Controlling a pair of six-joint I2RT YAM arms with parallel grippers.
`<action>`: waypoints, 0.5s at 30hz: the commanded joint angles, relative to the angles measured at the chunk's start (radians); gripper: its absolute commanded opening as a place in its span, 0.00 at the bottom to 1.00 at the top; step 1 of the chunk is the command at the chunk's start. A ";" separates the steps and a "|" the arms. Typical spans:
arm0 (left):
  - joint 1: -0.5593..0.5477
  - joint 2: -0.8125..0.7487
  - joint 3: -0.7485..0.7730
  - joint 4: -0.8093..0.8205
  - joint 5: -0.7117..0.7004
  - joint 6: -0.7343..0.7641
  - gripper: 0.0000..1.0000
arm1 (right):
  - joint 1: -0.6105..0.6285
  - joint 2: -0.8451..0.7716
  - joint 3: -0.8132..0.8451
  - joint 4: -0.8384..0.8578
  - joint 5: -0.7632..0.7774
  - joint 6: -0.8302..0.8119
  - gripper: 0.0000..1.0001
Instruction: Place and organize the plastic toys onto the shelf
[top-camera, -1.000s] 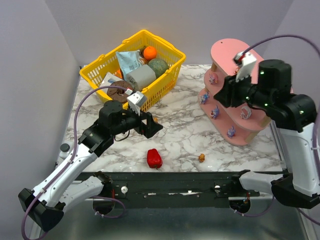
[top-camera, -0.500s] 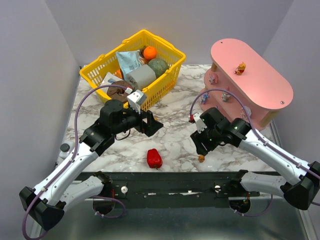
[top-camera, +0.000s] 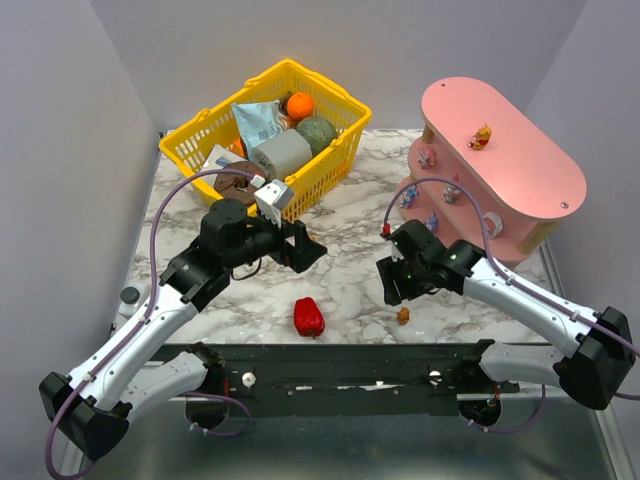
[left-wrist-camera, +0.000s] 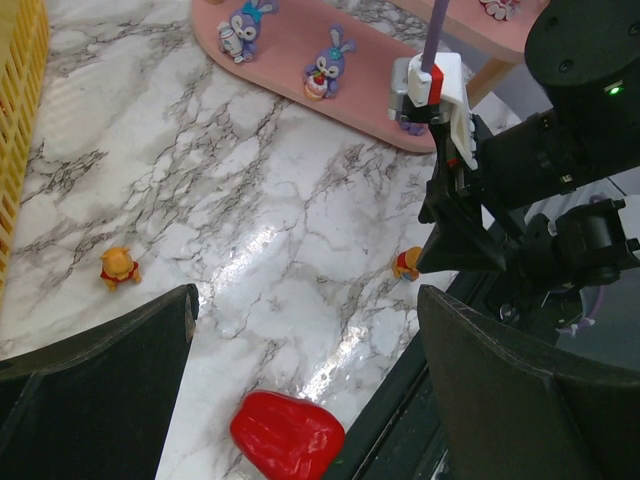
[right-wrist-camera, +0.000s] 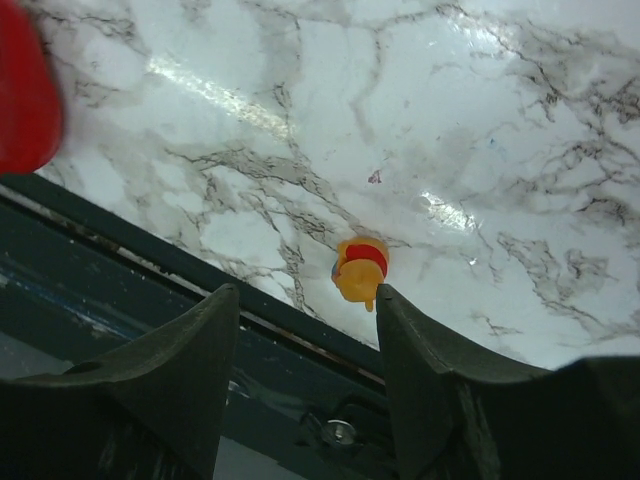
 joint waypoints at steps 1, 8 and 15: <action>0.007 -0.014 -0.014 0.023 -0.015 -0.010 0.99 | 0.007 -0.003 -0.073 0.048 0.070 0.123 0.64; 0.007 -0.013 -0.018 0.026 -0.007 -0.015 0.99 | 0.007 0.018 -0.154 0.103 0.078 0.149 0.64; 0.008 -0.019 -0.020 0.023 -0.004 -0.015 0.99 | 0.007 0.044 -0.185 0.154 0.082 0.152 0.59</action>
